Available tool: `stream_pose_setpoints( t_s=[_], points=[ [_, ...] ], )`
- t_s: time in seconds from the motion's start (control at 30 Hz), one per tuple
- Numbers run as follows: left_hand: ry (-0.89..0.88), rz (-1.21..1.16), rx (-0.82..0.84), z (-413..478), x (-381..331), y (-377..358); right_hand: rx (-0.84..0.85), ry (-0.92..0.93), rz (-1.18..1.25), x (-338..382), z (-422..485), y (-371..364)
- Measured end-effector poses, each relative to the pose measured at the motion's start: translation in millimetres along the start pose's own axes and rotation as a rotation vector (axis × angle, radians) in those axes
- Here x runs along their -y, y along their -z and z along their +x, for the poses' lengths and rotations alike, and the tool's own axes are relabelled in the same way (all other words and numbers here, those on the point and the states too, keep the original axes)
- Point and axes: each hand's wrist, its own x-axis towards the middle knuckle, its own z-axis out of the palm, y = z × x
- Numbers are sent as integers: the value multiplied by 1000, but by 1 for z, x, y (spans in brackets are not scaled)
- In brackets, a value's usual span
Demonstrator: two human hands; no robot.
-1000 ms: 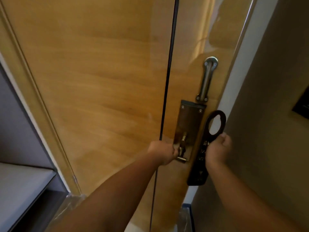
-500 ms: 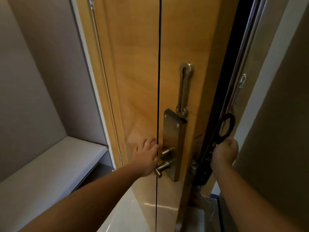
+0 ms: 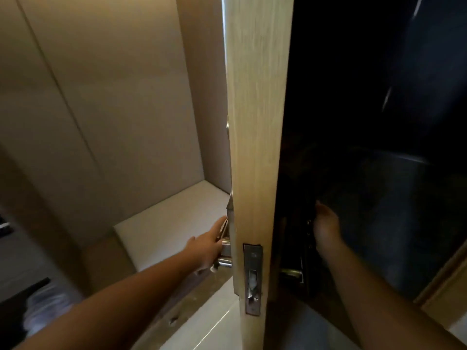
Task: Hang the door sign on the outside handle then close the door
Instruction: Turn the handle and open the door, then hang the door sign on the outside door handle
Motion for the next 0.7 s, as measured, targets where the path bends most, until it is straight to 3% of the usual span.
stream_pose_setpoints(
  t_s=[0.1,0.23,0.33,0.43,0.7],
  points=[
    [161,-86,-27,-4,15,20,185,-52,-12,-6,7,-45],
    [328,-10,56,-13,28,46,353,-125,-153,0,14,-81],
    [367,-49,-63,-16,41,79,492,-176,-331,4,23,-98],
    [311,-228,-331,-32,37,121,548,-192,-464,6,29,-117],
    [73,-759,-682,-80,10,181,685,-175,-418,-6,17,-167]
  ],
)
